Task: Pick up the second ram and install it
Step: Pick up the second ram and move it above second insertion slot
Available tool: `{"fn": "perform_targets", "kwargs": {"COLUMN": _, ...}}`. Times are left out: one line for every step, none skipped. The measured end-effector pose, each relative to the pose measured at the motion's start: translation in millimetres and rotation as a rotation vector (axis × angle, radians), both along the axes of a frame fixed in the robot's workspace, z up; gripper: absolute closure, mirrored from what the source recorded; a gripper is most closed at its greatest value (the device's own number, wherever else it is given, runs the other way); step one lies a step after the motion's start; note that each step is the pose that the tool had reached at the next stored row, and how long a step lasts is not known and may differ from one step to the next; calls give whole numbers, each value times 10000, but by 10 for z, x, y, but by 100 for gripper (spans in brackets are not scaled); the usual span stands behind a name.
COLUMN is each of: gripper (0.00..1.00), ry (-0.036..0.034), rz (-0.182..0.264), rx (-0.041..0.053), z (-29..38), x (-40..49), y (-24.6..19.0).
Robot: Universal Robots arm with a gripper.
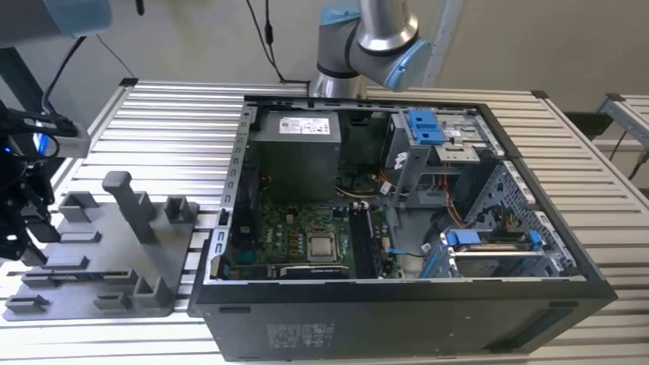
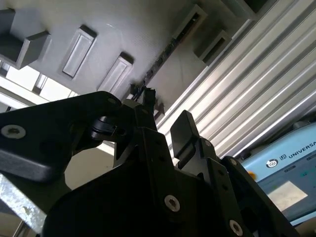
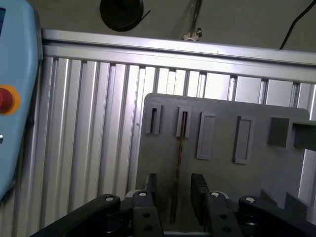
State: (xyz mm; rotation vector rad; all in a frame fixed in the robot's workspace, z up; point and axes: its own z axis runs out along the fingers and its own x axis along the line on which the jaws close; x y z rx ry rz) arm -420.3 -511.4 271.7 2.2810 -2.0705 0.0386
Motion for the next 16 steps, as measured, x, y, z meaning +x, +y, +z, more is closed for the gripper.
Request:
{"fn": "perform_targets", "kwargs": {"gripper": 58, "ry": 0, "rz": -1, "rx": -4, "z": -3, "x": 0, "y": 0}}
{"fn": "perform_targets", "kwargs": {"gripper": 58, "ry": 0, "rz": 0, "rx": -7, "z": -5, "x": 0, "y": 0}}
{"fn": "perform_targets", "kwargs": {"gripper": 58, "ry": 0, "rz": 0, "rx": -9, "z": -9, "x": 0, "y": 0}}
{"fn": "perform_targets", "kwargs": {"gripper": 58, "ry": -1, "rz": 0, "rx": -11, "z": -11, "x": 0, "y": 0}}
{"fn": "perform_targets", "kwargs": {"gripper": 58, "ry": -1, "rz": 0, "rx": -12, "z": -15, "x": 0, "y": 0}}
{"fn": "perform_targets", "kwargs": {"gripper": 58, "ry": -1, "rz": 0, "rx": -14, "z": -18, "x": 0, "y": 0}}
{"fn": "perform_targets", "kwargs": {"gripper": 58, "ry": -1, "rz": -1, "rx": -14, "z": -22, "x": 0, "y": 0}}
{"fn": "perform_targets", "kwargs": {"gripper": 58, "ry": -2, "rz": 0, "rx": -15, "z": -26, "x": 0, "y": 0}}
{"fn": "perform_targets", "kwargs": {"gripper": 58, "ry": -1, "rz": 0, "rx": -19, "z": -31, "x": 0, "y": 0}}
{"fn": "perform_targets", "kwargs": {"gripper": 58, "ry": -1, "rz": -1, "rx": -26, "z": -36, "x": 0, "y": 0}}
{"fn": "perform_targets", "kwargs": {"gripper": 58, "ry": -1, "rz": 0, "rx": -35, "z": -42, "x": 0, "y": 0}}
{"fn": "perform_targets", "kwargs": {"gripper": 58, "ry": -1, "rz": 0, "rx": -43, "z": -48, "x": 0, "y": 0}}
{"fn": "perform_targets", "kwargs": {"gripper": 58, "ry": -1, "rz": 0, "rx": -48, "z": -54, "x": 0, "y": 0}}
{"fn": "perform_targets", "kwargs": {"gripper": 58, "ry": -1, "rz": 0, "rx": -51, "z": -60, "x": 0, "y": 0}}
{"fn": "perform_targets", "kwargs": {"gripper": 58, "ry": -1, "rz": 0, "rx": -52, "z": -67, "x": 0, "y": 0}}
{"fn": "perform_targets", "kwargs": {"gripper": 58, "ry": -1, "rz": 0, "rx": -52, "z": -75, "x": 0, "y": 0}}
